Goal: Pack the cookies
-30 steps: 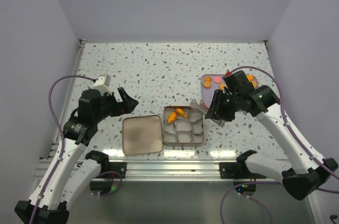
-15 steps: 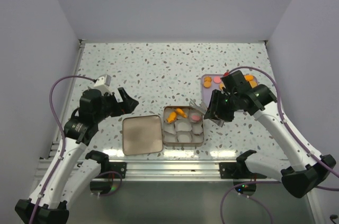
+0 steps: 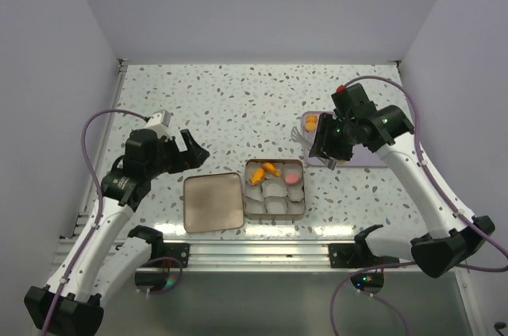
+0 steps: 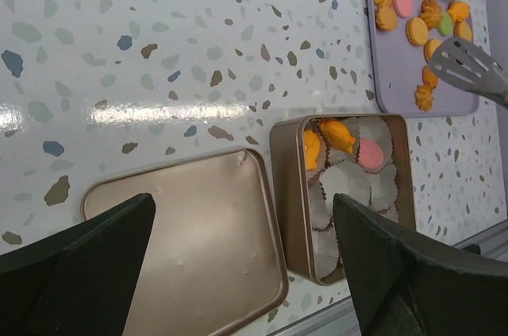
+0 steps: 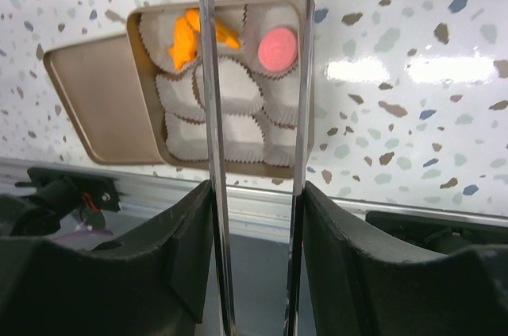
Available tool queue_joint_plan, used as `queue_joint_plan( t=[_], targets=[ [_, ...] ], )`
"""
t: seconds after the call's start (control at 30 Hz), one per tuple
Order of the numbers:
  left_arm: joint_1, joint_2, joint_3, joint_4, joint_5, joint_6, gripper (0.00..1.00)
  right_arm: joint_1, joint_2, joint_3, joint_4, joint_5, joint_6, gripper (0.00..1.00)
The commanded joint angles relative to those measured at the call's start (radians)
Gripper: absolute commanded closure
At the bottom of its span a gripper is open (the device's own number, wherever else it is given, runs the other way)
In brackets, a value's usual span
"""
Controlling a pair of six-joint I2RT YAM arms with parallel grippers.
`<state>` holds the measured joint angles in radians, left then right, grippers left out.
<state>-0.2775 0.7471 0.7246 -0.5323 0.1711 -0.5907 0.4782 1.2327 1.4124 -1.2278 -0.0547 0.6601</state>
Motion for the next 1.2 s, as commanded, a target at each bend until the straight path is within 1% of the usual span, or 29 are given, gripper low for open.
queue_joint_plan(
  t=[0.0,0.1,0.13,0.2,0.23,0.47,0.63,0.87,1.17],
  targets=[
    [-0.005,0.020,0.065,0.051,0.001,0.017,0.00,-0.049,0.065,0.074,-0.012,0.053,-0.068,0.52],
    [-0.005,0.031,0.078,0.049,0.002,0.026,0.00,-0.095,0.114,0.097,0.008,0.053,-0.091,0.53],
    [-0.003,0.043,0.085,0.048,0.004,0.029,0.00,-0.101,0.155,0.102,0.023,0.053,-0.094,0.53],
    [-0.003,0.061,0.096,0.051,0.005,0.041,0.00,-0.107,0.198,0.137,0.036,0.073,-0.103,0.54],
    [-0.003,0.069,0.101,0.049,0.005,0.045,0.00,-0.107,0.246,0.151,0.043,0.076,-0.105,0.54],
    [-0.003,0.133,0.159,0.048,0.007,0.097,0.00,-0.121,0.393,0.269,0.064,0.133,-0.122,0.54],
    [-0.003,0.161,0.194,0.026,-0.004,0.135,0.00,-0.142,0.441,0.299,0.059,0.147,-0.126,0.54],
    [-0.003,0.189,0.182,0.049,0.004,0.143,0.00,-0.147,0.491,0.313,0.068,0.124,-0.131,0.54],
    [-0.003,0.227,0.173,0.080,0.013,0.149,0.00,-0.154,0.539,0.313,0.065,0.142,-0.139,0.54]
  ],
)
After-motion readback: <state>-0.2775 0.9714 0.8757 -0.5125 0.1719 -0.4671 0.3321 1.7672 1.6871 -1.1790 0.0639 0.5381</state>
